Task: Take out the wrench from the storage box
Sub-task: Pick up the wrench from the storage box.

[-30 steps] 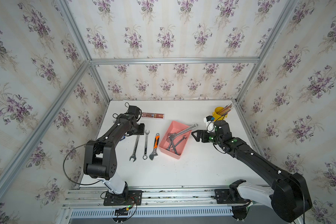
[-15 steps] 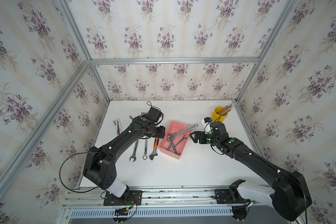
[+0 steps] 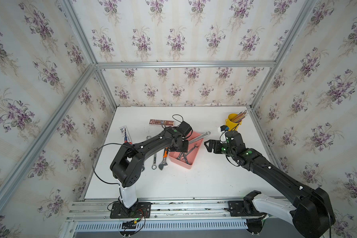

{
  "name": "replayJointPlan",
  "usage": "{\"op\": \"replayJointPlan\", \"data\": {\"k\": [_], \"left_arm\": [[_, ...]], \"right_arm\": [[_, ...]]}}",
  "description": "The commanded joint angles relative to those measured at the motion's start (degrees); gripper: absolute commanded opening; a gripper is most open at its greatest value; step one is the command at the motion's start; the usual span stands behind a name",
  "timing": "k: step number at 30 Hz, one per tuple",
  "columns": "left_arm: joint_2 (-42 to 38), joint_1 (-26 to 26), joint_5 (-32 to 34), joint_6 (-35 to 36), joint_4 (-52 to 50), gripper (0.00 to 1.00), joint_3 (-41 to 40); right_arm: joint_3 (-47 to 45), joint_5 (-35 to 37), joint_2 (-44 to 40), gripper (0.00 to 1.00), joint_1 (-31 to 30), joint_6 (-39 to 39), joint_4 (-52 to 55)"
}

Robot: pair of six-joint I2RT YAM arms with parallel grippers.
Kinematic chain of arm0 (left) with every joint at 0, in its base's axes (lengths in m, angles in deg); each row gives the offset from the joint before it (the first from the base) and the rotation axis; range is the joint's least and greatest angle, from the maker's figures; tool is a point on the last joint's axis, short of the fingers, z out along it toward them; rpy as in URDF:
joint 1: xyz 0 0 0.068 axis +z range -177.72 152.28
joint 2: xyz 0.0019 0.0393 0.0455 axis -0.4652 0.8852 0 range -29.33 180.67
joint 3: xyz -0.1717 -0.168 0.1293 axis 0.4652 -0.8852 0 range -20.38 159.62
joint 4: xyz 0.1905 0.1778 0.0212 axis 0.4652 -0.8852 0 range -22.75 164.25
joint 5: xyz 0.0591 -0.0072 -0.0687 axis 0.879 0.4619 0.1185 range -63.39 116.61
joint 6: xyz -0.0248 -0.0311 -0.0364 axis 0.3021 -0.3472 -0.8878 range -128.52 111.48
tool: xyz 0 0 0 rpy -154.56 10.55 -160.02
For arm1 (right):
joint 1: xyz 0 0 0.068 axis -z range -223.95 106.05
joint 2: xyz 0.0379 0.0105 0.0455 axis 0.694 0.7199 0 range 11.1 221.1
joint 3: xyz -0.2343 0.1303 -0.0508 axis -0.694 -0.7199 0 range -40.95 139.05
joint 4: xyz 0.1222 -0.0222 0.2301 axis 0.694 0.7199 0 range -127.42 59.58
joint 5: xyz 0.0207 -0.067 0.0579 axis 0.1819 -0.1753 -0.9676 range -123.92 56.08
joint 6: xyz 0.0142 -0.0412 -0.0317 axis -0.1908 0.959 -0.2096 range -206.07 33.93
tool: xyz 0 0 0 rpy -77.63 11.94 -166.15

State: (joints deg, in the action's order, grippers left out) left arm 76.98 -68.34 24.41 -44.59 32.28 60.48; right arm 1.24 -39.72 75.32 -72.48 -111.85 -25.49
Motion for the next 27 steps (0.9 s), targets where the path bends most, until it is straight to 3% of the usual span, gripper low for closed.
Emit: {"op": "replayJointPlan", "data": {"k": [1,16,27], "left_arm": [[2.13,-0.79,1.23,-3.47,2.33,0.56,0.48],[8.81,-1.86,0.1,-7.01,5.84,0.36,0.2],[6.49,-2.75,0.75,-9.42,6.1,0.18,-0.21]], "right_arm": [[-0.09,0.96,-0.32,0.97,-0.03,-0.19,0.36],[-1.8,0.23,-1.82,0.98,1.38,0.56,0.64],[-2.46,-1.03,-2.22,0.98,2.58,1.52,0.36]]}}
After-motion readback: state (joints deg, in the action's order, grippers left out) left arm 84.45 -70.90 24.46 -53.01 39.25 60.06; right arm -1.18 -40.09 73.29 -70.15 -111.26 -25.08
